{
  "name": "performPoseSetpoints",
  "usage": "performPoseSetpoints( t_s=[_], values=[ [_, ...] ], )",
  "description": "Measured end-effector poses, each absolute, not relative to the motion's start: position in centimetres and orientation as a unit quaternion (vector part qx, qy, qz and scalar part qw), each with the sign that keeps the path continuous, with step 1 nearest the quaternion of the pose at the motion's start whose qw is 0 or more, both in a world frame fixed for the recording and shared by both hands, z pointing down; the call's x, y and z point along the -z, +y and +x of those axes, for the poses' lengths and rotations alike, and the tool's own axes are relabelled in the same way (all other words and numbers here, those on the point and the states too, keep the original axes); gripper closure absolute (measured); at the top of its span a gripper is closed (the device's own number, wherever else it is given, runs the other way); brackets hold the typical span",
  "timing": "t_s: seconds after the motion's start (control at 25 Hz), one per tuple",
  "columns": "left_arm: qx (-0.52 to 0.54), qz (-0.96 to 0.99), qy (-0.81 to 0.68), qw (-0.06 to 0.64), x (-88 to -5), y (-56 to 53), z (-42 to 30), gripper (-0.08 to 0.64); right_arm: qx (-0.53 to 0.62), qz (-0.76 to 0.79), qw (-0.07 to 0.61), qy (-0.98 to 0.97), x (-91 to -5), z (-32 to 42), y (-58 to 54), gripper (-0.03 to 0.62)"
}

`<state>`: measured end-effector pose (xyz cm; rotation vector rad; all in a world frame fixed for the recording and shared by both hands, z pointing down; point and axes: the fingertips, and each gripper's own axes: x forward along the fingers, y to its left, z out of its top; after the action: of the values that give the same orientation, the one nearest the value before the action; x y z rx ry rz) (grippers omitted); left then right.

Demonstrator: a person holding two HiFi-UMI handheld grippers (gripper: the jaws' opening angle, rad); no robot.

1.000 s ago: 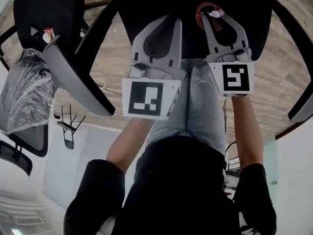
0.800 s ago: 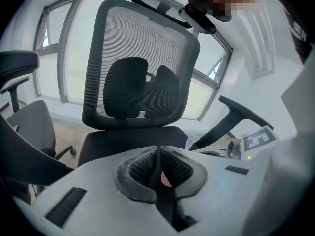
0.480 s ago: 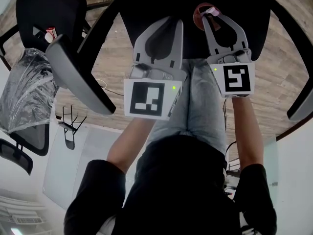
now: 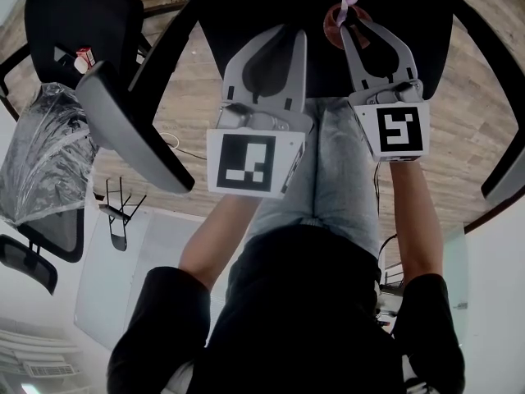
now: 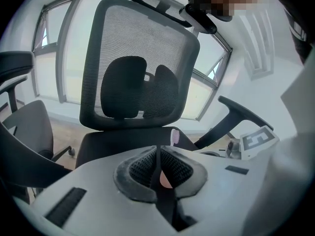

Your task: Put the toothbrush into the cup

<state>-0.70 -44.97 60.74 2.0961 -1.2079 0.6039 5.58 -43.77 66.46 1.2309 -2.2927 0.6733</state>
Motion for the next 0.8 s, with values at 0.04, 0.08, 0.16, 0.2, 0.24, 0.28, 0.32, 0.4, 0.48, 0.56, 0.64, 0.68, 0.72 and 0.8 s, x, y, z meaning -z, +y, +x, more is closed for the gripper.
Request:
performPoseSetpoints(
  t_s=[0.04,0.08,0.16,0.2,0.24,0.28,0.32,0.4,0.48,0.56,0.64,0.68,0.72,0.8],
  values=[
    [-0.229,0.797,-0.459,0.318,-60.6,-45.0,-0.7,0.520,-0.243,0.446,0.226,-0.831,-66.3,5.6,-43.8,0.546],
    [-0.229,0.798,-0.459,0.317,-60.4,-45.1,-0.7,0.519,-0.242,0.447,0.226,-0.831,-66.1,5.7,-43.8,0.546],
    [-0.224,0.799,-0.460,0.314,-59.5,-45.4,-0.7,0.520,-0.239,0.447,0.227,-0.831,-65.3,5.8,-43.9,0.545],
    [-0.221,0.801,-0.460,0.312,-58.9,-45.5,-0.6,0.520,-0.238,0.448,0.227,-0.831,-64.7,5.9,-43.9,0.546],
    [-0.220,0.803,-0.459,0.309,-58.2,-45.5,-0.6,0.520,-0.237,0.448,0.228,-0.831,-64.0,6.0,-43.9,0.545],
    [-0.220,0.806,-0.457,0.305,-57.4,-45.6,-0.5,0.520,-0.236,0.448,0.229,-0.832,-63.3,6.1,-43.9,0.545],
    [-0.220,0.810,-0.455,0.298,-56.6,-45.7,-0.6,0.520,-0.233,0.447,0.230,-0.832,-62.4,6.2,-43.8,0.546],
    [-0.219,0.816,-0.452,0.285,-54.5,-45.8,-0.8,0.520,-0.228,0.445,0.234,-0.834,-60.3,6.5,-43.5,0.545],
    [-0.216,0.820,-0.453,0.274,-51.7,-46.0,-1.1,0.520,-0.224,0.443,0.227,-0.838,-57.5,6.6,-43.3,0.541],
    [-0.204,0.829,-0.456,0.251,-48.0,-46.3,-1.5,0.520,-0.224,0.441,0.200,-0.846,-53.6,6.3,-43.5,0.504],
    [-0.185,0.840,-0.454,0.232,-44.1,-46.4,-1.7,0.519,-0.217,0.439,0.177,-0.853,-48.9,6.2,-43.8,0.487],
    [-0.175,0.846,-0.452,0.223,-42.2,-46.4,-1.7,0.520,-0.206,0.439,0.170,-0.858,-46.4,6.3,-44.1,0.482],
    [-0.166,0.851,-0.450,0.215,-40.5,-46.3,-1.7,0.520,-0.190,0.440,0.167,-0.862,-43.8,6.5,-44.5,0.482],
    [-0.156,0.857,-0.446,0.204,-37.3,-45.7,-2.1,0.520,-0.163,0.442,0.163,-0.867,-39.0,6.7,-45.0,0.482]
  ],
)
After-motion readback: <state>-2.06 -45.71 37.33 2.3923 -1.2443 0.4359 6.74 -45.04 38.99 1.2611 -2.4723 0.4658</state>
